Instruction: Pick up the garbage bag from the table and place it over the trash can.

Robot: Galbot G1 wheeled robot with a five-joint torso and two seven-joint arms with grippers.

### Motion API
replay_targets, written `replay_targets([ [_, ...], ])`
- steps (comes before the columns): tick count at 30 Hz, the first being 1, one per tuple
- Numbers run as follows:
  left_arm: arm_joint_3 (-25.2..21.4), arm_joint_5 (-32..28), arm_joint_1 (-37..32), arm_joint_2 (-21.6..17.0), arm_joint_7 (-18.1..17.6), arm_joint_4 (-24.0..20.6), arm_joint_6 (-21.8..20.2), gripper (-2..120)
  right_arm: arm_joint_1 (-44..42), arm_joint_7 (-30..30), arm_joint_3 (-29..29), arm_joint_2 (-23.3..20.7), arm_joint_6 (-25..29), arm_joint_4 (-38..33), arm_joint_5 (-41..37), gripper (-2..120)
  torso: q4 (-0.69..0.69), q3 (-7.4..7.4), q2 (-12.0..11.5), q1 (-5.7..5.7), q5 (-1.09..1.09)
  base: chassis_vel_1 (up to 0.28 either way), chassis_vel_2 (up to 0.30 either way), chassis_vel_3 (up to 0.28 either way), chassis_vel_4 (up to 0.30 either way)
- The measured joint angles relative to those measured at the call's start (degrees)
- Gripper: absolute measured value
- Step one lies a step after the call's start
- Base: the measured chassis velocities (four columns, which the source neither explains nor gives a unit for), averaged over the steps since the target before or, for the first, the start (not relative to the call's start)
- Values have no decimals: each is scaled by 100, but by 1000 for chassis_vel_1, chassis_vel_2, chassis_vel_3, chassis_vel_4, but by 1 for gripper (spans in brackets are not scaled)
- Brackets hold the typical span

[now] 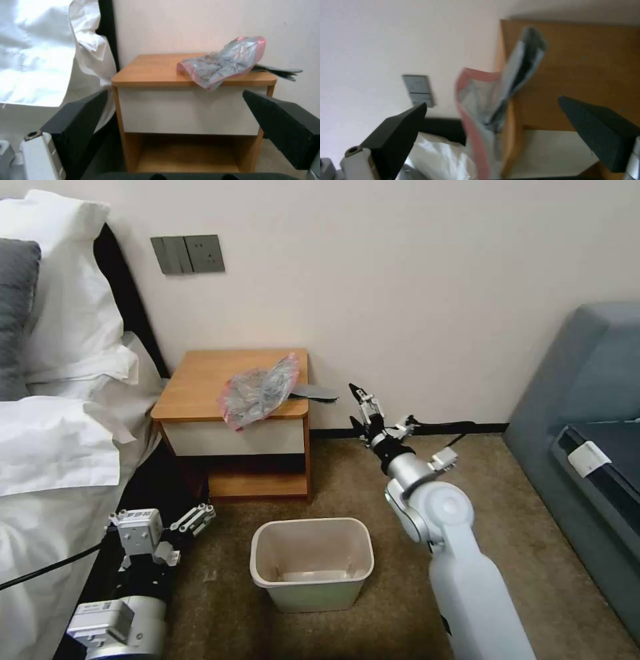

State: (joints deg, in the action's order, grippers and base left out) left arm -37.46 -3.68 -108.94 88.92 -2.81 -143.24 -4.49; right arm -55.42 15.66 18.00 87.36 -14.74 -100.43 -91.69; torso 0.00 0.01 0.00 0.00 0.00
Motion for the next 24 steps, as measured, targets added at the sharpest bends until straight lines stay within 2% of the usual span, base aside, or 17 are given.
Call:
replay_targets([
  [1,0,0,0,0,0,0,0,100,0,0,0,0,0,0,0,100,0,0,0,0,0,0,0,0,0],
  [4,2,-2,-20,39,-2,0,13,100,359,-130,-101,109,-2,682,103,100,-1,0,0,0,0,0,0,0,0],
  [9,2,-1,-69,57,-2,0,28,100,766,-384,-106,259,-9,1336,307,100,0,0,0,0,0,0,0,0,0],
  [14,-1,-1,-109,77,-2,0,44,100,913,-489,-110,303,-14,1561,351,100,0,0,0,0,0,0,0,0,0],
  [19,-1,35,-265,120,-2,0,101,100,1244,-693,-75,442,-1,2087,511,99,0,0,0,0,0,0,0,0,0],
  [22,-2,35,-294,114,-2,0,106,100,1341,-761,-80,476,8,2208,559,93,0,0,0,0,0,0,0,0,0],
  [24,6,36,-303,118,2,0,118,100,1424,-802,-85,476,12,2271,585,84,0,-1,0,0,0,0,0,0,0],
])
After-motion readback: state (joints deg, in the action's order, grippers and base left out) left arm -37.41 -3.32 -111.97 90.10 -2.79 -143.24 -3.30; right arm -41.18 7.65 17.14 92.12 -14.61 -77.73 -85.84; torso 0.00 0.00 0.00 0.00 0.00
